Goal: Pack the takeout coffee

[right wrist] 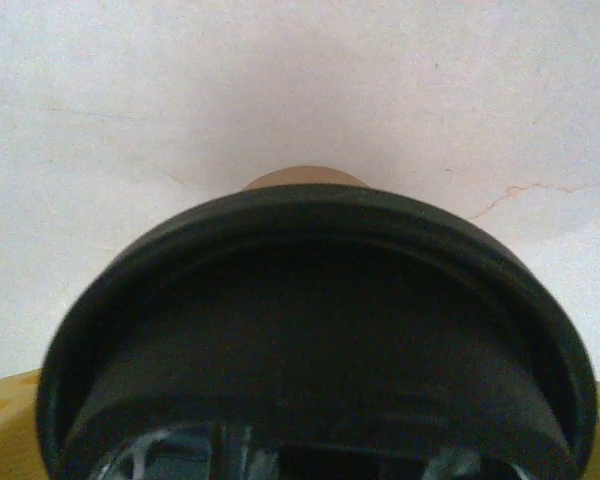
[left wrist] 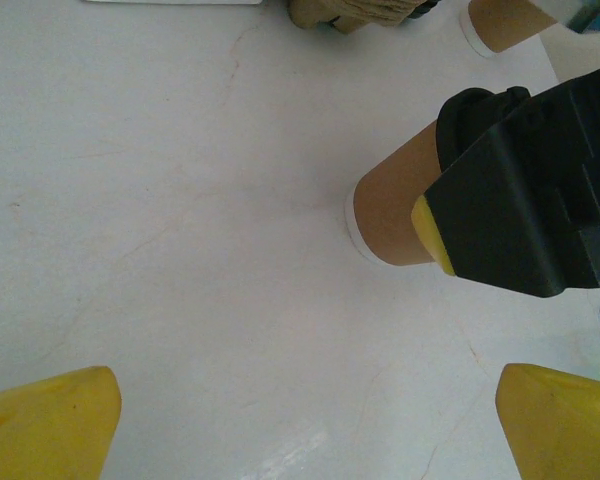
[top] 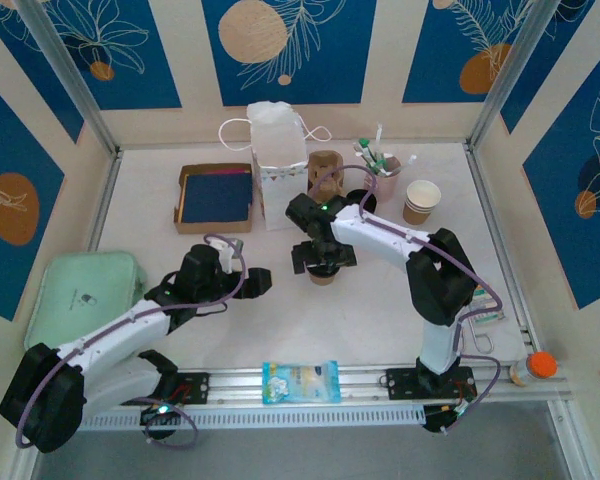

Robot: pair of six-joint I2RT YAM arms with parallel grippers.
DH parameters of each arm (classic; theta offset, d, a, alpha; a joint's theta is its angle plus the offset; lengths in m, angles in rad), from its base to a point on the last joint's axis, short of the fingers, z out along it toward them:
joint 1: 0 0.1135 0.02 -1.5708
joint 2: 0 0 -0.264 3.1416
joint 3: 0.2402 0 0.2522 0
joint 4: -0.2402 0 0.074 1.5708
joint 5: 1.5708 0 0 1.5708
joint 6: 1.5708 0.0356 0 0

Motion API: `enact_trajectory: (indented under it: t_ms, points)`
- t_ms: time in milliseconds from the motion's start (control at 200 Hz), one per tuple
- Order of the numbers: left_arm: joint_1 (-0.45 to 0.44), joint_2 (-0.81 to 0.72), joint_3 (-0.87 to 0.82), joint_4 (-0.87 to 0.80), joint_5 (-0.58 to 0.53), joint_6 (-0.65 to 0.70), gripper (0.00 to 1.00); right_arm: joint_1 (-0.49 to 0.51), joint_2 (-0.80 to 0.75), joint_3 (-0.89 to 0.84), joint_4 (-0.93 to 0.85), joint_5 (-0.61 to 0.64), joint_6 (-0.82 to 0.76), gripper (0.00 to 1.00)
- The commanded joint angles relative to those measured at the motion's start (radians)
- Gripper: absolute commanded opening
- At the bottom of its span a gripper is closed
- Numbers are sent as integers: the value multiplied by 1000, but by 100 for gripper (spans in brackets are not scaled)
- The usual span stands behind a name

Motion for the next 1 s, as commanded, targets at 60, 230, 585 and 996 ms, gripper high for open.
enact_trajectory:
  t_ms: [60,230,585,996]
  points:
    - [11,0,-13,11,-3,-6,96,-7,5,-21,7,-19,20,97]
    - [11,4,-13,16,-2,-6,96,-9,5,-36,17,-25,23,92]
    - [12,2,-15,15,-5,-5,96,-15,-30,-40,6,-18,24,84]
    - [13,-8,-13,4,-10,2,96,-163,-146,-155,9,-10,-18,84]
